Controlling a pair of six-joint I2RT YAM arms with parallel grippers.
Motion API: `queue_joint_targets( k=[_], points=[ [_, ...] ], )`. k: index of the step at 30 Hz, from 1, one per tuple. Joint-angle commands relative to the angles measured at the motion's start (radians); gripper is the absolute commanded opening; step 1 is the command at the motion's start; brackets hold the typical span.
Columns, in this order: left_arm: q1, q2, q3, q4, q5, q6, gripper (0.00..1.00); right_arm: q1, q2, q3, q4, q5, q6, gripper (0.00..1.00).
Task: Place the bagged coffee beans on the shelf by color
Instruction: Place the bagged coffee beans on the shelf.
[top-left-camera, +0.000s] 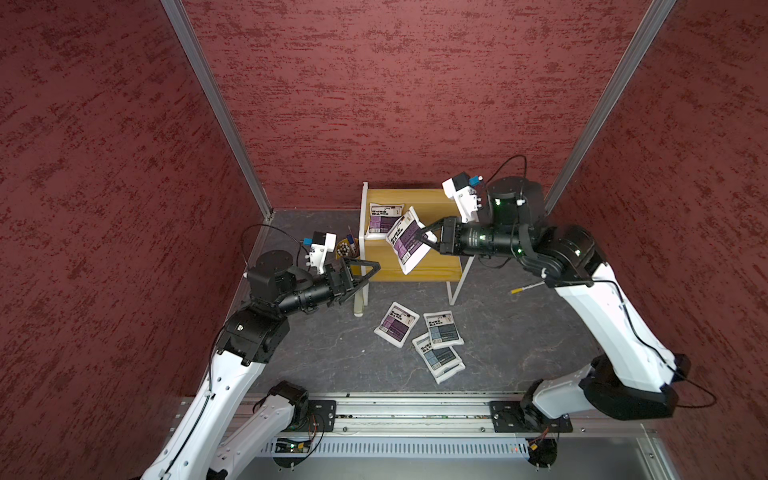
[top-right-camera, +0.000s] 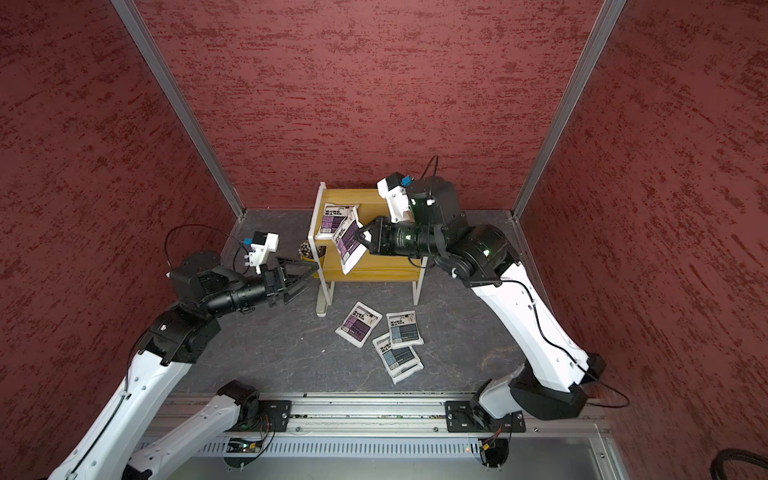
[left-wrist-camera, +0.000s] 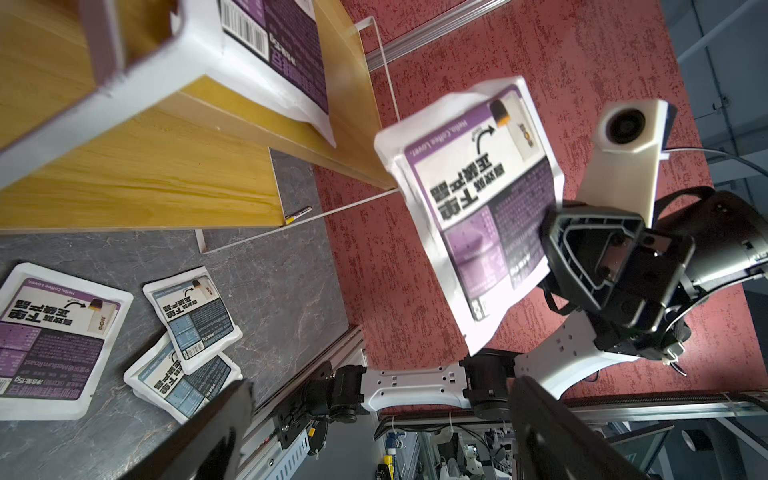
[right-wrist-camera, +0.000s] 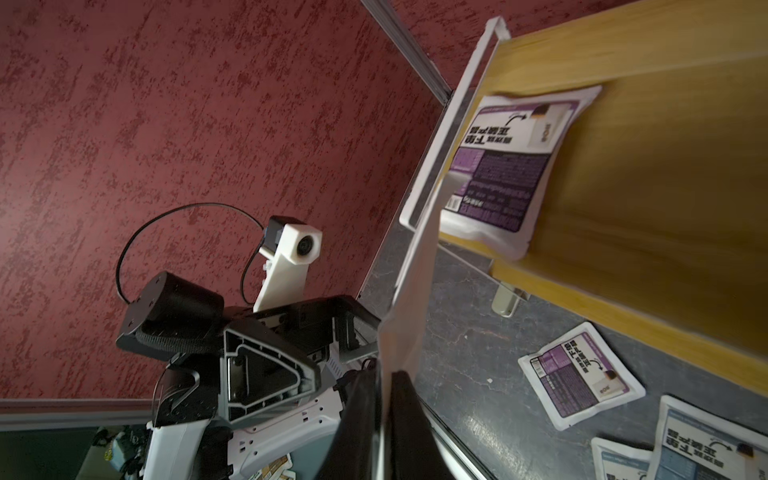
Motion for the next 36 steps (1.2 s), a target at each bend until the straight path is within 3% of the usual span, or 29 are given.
queue_joint_targets(
  k=[1,6,13,24,31,33,36],
  points=[
    [0.023,0.004,-0.001,0.024,0.018,0.002,1.00,-0.078,0.055,0.104,-0.048,-0.094,-0.052,0.12],
    [0.061,0.009,-0.012,0.015,0.044,-0.001,1.00,-0.178,0.143,0.202,-0.047,-0.160,-0.049,0.10],
    [0.120,0.003,-0.011,-0.010,0.083,0.002,1.00,-0.243,0.187,0.185,0.018,-0.158,-0.019,0.07],
    [0.139,0.001,-0.040,-0.007,0.103,0.000,1.00,-0.250,0.060,-0.148,0.275,0.072,0.099,0.06],
    [0.142,0.001,-0.053,-0.003,0.109,-0.002,1.00,-0.249,0.016,-0.268,0.357,0.087,0.144,0.06],
    [0.142,0.002,-0.056,0.000,0.108,-0.001,1.00,-0.250,0.005,-0.299,0.385,0.079,0.164,0.08],
    [0.142,0.001,-0.064,0.005,0.110,-0.001,1.00,-0.247,-0.012,-0.353,0.428,0.048,0.200,0.26]
  ],
)
